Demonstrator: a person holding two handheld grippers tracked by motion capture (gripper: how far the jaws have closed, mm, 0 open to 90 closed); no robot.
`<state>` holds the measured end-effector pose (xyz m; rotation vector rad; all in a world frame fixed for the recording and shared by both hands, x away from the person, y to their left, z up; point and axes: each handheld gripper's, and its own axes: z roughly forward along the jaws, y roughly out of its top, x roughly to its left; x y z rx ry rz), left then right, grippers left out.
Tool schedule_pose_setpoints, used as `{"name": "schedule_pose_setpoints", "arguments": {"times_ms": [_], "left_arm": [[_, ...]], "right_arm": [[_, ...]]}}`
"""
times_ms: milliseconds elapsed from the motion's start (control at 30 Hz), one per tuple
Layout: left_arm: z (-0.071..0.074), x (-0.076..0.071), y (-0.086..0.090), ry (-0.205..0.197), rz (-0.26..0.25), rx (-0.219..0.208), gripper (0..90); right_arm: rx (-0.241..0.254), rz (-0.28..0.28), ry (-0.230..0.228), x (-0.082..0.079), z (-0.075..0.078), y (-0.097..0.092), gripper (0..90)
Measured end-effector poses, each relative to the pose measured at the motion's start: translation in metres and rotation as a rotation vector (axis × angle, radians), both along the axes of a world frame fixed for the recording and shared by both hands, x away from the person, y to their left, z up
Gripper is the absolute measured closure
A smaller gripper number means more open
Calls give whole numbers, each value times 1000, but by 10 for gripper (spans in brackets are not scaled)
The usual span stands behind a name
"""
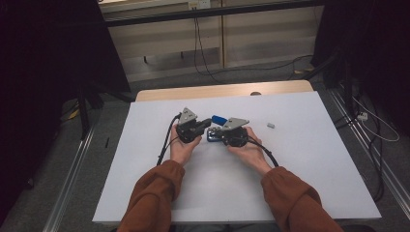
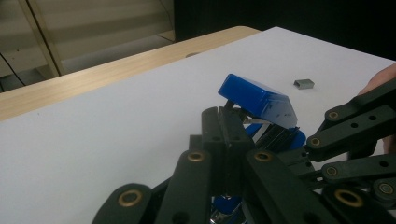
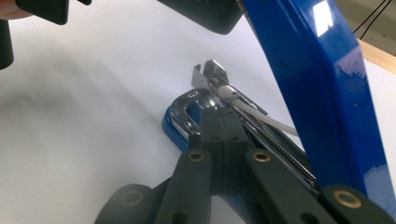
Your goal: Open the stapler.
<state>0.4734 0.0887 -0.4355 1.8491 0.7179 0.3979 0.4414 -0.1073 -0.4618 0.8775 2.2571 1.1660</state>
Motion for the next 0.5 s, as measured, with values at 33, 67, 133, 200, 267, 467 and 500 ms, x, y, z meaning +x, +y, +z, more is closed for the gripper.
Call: {"name": "schedule_pose_setpoints", "arguments": {"times_ms": [33, 67, 133, 200, 267, 467, 500], "left_arm": [[0, 0, 0, 2, 1, -5, 900], [-1, 0, 0, 2, 4, 0, 900], [-1, 1, 0, -3, 2, 2, 900], [-1, 1, 0, -2, 7, 6, 900], [-2, 1, 0, -1, 6, 9, 900], [-3, 2, 1, 5, 12, 10, 900], [-3, 3, 1, 5, 13, 10, 900]], "right_arm": [[-2, 3, -3, 0, 0, 0, 900], [-1, 3, -1, 0, 0, 0, 900], [-2, 4, -3, 0, 0, 0, 900], [-1, 4, -2, 0, 0, 0, 900], [0, 13, -4, -1, 0, 0, 900], [-3, 23, -11, -2, 0, 2, 900], [-2, 24, -9, -3, 1, 3, 900]]}}
